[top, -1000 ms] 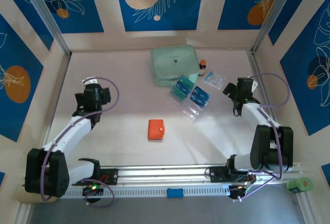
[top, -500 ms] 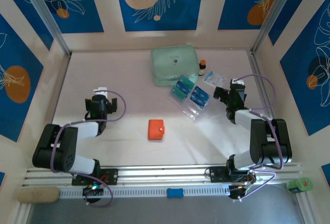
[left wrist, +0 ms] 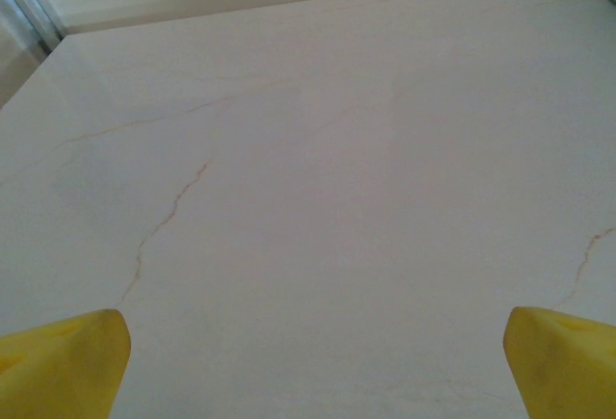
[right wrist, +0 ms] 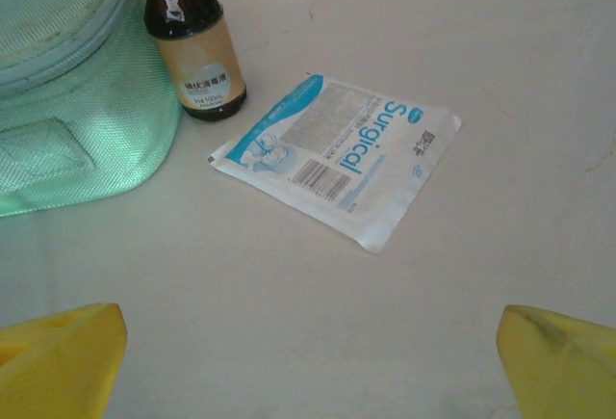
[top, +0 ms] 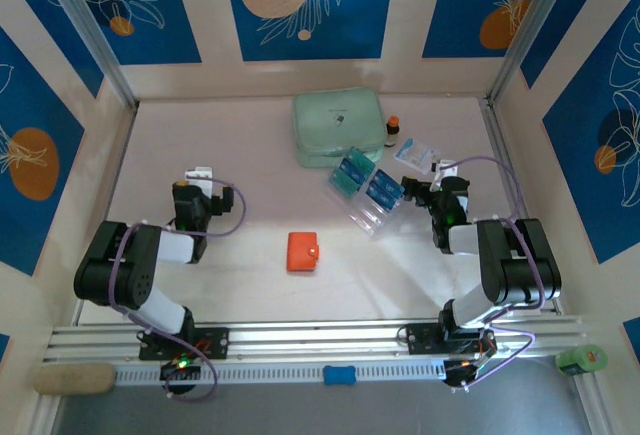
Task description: Put the credit cards into the card holder
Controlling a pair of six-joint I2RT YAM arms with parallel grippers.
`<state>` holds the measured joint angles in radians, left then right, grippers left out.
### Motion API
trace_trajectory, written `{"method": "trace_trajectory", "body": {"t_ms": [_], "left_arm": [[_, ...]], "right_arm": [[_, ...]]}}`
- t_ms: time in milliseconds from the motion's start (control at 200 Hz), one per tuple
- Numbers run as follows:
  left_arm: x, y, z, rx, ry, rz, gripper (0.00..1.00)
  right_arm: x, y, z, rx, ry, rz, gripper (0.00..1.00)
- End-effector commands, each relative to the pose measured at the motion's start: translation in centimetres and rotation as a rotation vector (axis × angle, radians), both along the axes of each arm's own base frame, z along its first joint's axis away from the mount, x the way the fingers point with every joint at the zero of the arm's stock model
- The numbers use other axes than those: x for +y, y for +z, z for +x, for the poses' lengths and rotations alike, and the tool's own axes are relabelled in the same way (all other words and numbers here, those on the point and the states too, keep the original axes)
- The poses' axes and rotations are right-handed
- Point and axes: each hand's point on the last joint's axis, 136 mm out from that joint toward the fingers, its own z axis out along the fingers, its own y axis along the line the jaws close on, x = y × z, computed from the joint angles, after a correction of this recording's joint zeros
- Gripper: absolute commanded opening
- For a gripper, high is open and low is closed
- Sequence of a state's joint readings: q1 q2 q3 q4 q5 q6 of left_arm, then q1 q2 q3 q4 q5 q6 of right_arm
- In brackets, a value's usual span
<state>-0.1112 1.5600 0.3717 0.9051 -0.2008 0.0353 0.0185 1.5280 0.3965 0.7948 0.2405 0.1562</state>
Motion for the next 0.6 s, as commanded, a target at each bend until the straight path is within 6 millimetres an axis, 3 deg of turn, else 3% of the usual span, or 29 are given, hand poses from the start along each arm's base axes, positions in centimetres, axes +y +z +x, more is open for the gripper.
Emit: {"method": "trace_trajectory", "body": {"t_ms": [0, 595], "left_arm": [[-0.04, 0.67, 0.48, -0.032, -0.030, -0.022, 0.99], [-0.02, 0.53, 0.51, -0.025, -0.028, -0.021, 1.00]], "right_arm": [[0.30, 1.22, 0.52, -0.047, 0.024, -0.014, 0.99], [0.92, 1.16, 0.67, -0.040, 0.071, -0.007, 0.99]]}}
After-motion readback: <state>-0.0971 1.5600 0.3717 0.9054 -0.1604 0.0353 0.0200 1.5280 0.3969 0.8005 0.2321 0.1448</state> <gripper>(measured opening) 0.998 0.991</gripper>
